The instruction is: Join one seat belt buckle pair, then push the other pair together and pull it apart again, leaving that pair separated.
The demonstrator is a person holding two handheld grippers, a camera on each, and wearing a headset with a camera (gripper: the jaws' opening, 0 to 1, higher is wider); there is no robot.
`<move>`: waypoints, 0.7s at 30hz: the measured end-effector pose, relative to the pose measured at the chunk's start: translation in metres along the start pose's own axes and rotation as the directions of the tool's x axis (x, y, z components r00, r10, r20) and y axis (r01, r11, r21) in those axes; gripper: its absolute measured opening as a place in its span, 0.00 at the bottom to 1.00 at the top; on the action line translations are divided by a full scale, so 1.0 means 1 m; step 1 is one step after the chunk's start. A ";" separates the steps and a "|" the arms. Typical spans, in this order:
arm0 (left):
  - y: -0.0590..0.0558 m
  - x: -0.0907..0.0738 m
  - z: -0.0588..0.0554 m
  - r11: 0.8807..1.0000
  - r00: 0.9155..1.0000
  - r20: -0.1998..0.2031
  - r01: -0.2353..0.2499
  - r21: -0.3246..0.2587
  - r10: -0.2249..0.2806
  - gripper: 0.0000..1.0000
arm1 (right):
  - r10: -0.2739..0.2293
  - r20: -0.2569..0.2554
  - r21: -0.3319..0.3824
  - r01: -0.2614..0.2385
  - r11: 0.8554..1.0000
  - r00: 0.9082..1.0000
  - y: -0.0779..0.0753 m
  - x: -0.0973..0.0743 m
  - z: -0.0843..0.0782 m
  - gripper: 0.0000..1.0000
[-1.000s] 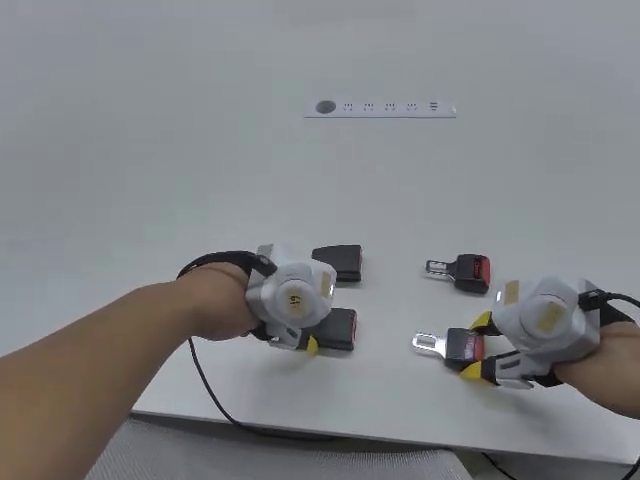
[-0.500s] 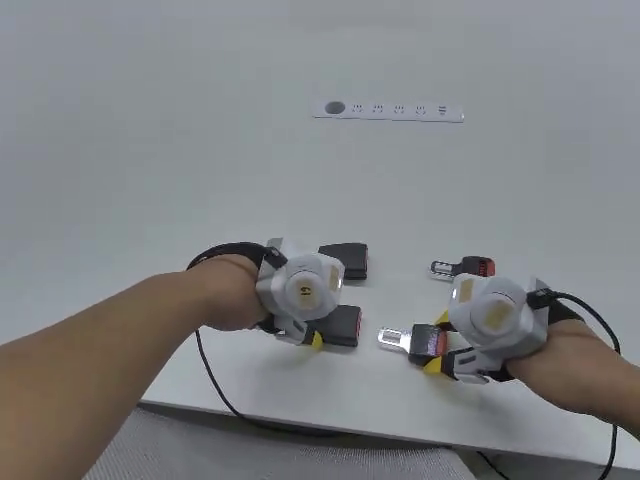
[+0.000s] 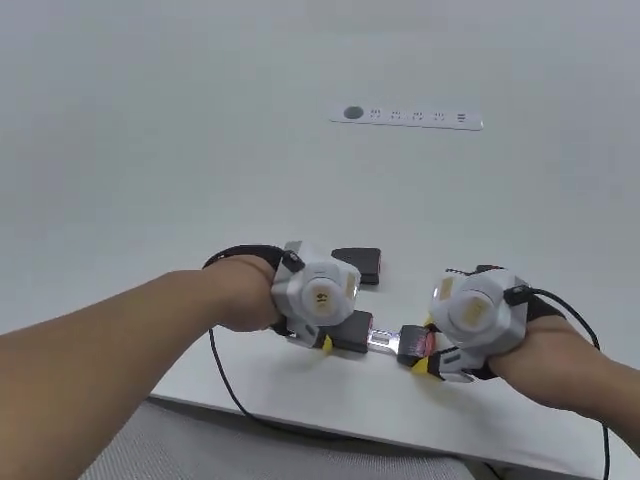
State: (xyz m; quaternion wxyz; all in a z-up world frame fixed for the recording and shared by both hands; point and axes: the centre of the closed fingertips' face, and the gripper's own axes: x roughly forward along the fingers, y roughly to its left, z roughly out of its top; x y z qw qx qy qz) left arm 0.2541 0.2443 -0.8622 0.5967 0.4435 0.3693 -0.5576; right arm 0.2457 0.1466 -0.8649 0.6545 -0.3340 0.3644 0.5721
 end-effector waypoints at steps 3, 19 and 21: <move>0.000 0.000 0.000 1.000 1.000 0.000 -0.002 -0.009 0.002 0.32 | -0.010 0.007 0.002 0.010 1.000 1.000 -0.001 0.000 0.002 0.34; -0.001 0.001 0.002 1.000 1.000 0.000 0.019 0.005 -0.019 0.32 | -0.017 0.042 0.006 0.017 1.000 0.999 0.000 0.005 0.012 0.33; 0.000 0.000 0.002 1.000 1.000 0.022 0.018 -0.015 -0.017 0.32 | -0.009 0.040 0.014 0.009 1.000 0.999 -0.001 0.006 0.013 0.32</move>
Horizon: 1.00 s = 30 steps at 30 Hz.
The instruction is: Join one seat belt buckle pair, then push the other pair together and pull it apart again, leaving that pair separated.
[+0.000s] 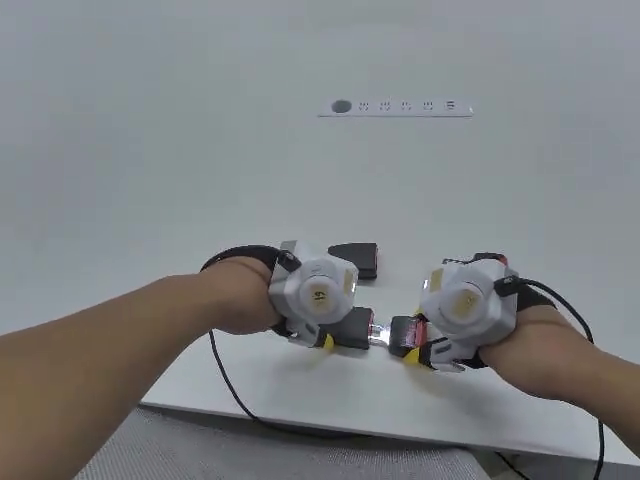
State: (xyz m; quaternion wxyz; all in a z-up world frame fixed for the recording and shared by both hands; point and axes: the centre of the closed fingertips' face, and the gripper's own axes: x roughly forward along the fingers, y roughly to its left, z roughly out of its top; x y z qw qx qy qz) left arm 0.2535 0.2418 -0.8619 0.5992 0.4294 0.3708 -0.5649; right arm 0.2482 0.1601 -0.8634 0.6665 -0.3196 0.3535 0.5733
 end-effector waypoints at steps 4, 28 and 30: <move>-0.001 -0.001 0.000 1.000 1.000 0.015 -0.012 -0.013 0.012 0.31 | 0.004 -0.012 0.002 -0.004 1.000 1.000 -0.001 0.003 0.005 0.32; 0.002 0.000 -0.002 1.000 1.000 0.004 0.005 -0.004 -0.005 0.31 | 0.005 -0.020 -0.022 -0.005 1.000 1.000 -0.003 0.011 0.017 0.31; 0.003 0.000 -0.002 1.000 1.000 0.004 0.008 -0.004 -0.008 0.31 | 0.004 -0.021 -0.020 -0.005 1.000 1.000 -0.003 0.011 0.017 0.31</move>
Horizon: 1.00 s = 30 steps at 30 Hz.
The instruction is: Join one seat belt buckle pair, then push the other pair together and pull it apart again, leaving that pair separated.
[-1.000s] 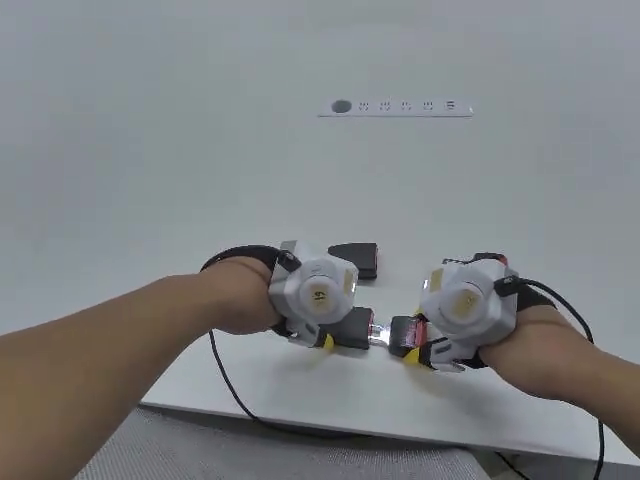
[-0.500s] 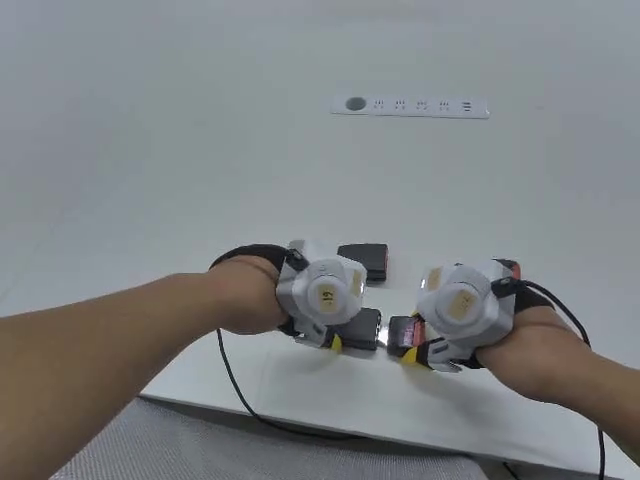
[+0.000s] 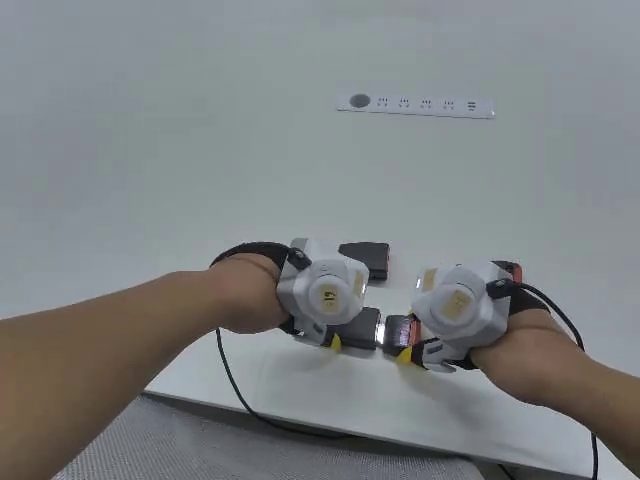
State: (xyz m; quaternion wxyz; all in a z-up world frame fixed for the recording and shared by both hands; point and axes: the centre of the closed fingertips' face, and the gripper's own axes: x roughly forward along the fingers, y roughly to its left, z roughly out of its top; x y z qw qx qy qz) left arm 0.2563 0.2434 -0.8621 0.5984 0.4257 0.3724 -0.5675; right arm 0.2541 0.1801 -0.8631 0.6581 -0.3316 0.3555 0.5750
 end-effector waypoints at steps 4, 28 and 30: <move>0.001 0.000 -0.002 1.000 1.000 0.002 0.009 -0.013 -0.009 0.31 | -0.004 0.003 -0.007 0.004 1.000 1.000 0.000 0.000 0.000 0.31; 0.000 -0.001 -0.003 0.999 0.999 0.029 -0.028 -0.029 0.029 0.31 | 0.005 0.005 -0.021 -0.005 1.000 1.000 0.000 0.000 -0.002 0.32; 0.000 -0.001 -0.002 0.999 0.999 0.028 -0.027 -0.032 0.028 0.31 | 0.006 0.005 -0.020 -0.006 1.000 1.000 0.001 0.000 -0.002 0.33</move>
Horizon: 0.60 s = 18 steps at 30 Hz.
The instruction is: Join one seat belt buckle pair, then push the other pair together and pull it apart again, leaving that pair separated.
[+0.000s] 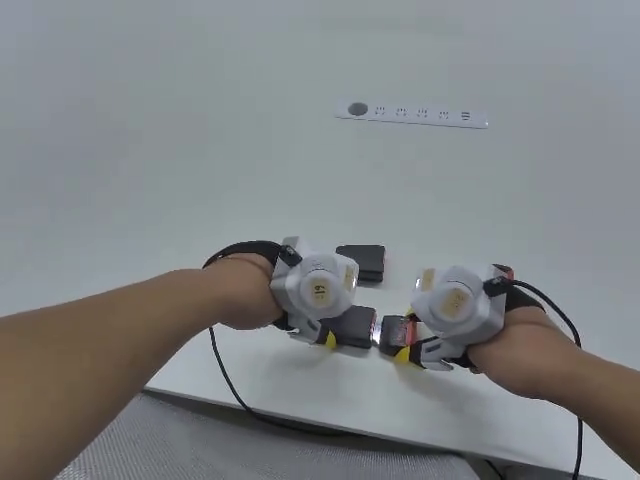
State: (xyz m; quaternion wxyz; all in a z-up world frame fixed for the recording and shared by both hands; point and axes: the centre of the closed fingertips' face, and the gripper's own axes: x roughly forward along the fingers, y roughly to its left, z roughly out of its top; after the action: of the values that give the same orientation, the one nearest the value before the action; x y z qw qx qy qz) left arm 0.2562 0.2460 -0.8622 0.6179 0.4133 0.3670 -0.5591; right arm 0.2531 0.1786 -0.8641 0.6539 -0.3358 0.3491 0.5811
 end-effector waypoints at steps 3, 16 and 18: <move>0.000 0.001 0.000 1.000 1.000 -0.009 0.009 -0.006 -0.009 0.32 | 0.007 0.002 0.016 -0.008 1.000 1.000 0.000 0.000 0.000 0.33; 0.000 0.002 0.002 1.000 0.998 -0.047 0.031 0.000 -0.031 0.33 | -0.004 -0.014 0.014 0.004 1.000 1.000 0.001 0.000 -0.002 0.34; -0.001 0.001 0.001 1.000 0.998 -0.051 0.027 0.001 -0.027 0.33 | -0.004 -0.014 0.009 0.004 1.000 1.000 0.001 0.000 -0.002 0.34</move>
State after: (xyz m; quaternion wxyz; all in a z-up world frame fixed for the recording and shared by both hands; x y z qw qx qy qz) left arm 0.2558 0.2445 -0.8631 0.6005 0.4228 0.3878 -0.5571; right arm 0.2523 0.1764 -0.8650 0.6544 -0.3375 0.3557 0.5757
